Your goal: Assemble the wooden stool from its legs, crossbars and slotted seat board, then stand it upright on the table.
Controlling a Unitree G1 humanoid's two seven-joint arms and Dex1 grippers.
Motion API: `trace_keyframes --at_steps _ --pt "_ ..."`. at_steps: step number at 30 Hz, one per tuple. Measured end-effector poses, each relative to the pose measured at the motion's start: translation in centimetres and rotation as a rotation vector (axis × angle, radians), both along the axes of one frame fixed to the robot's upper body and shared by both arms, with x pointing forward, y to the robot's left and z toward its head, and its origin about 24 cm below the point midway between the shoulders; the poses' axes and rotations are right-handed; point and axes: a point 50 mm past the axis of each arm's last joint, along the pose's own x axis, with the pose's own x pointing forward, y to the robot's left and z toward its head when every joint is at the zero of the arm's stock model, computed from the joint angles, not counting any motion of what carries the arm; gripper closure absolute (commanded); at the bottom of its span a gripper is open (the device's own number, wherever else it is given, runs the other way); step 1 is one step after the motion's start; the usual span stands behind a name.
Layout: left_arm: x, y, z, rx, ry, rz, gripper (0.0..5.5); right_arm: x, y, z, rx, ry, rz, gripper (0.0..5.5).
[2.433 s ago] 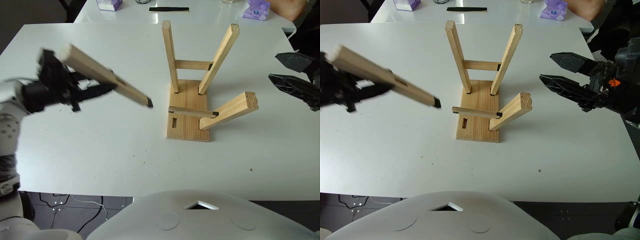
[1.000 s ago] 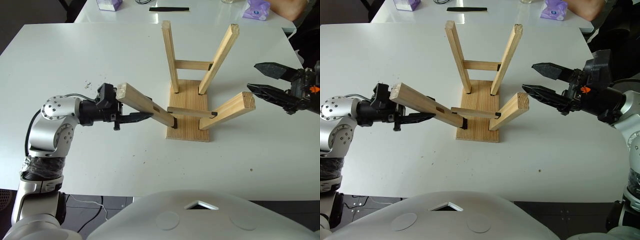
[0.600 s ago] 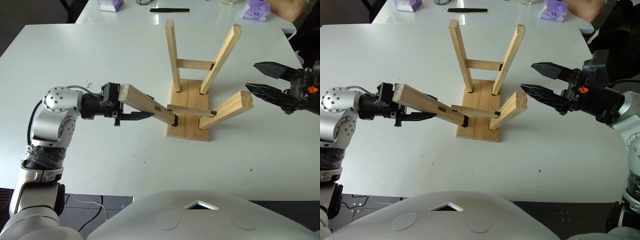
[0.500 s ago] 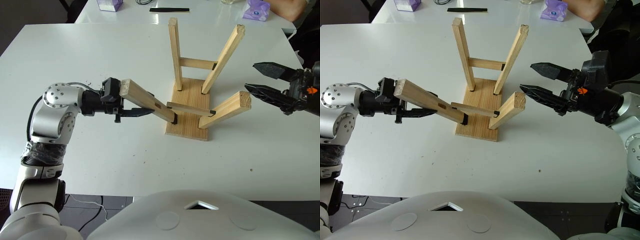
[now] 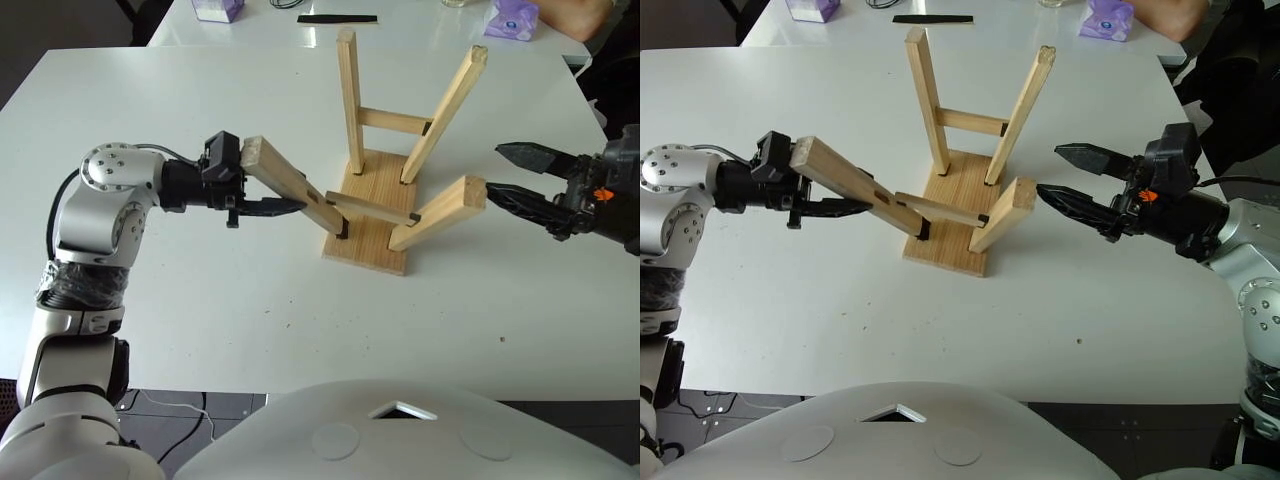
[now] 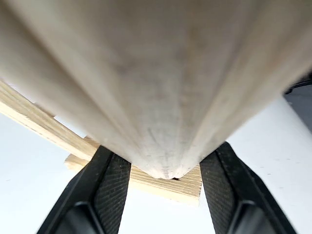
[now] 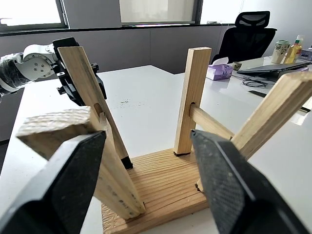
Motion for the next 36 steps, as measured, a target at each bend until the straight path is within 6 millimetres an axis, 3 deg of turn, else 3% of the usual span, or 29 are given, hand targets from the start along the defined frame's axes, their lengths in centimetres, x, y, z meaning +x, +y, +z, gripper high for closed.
trace_keyframes --at_steps 8,15,21,29,36 --pt "0.4 -0.6 0.3 0.019 -0.039 -0.004 3.45 0.1 -0.4 -0.6 0.0 0.023 -0.017 2.31" --pt "-1.2 -0.9 -0.6 0.014 -0.033 -0.028 3.45 -0.1 -0.8 -1.4 0.002 0.038 -0.045 2.31" --pt "-2.3 -2.3 -1.3 -0.047 0.031 -0.028 3.45 -0.1 -1.2 -2.0 -0.009 0.045 -0.074 2.31" --pt "-3.0 -3.1 -1.3 -0.071 0.09 -0.011 3.45 -0.3 -1.6 -2.7 -0.026 0.046 -0.109 2.31" --pt "-2.6 -2.9 -1.2 -0.06 0.036 -0.023 3.45 -0.3 -1.6 -2.9 -0.035 0.037 -0.116 2.31"
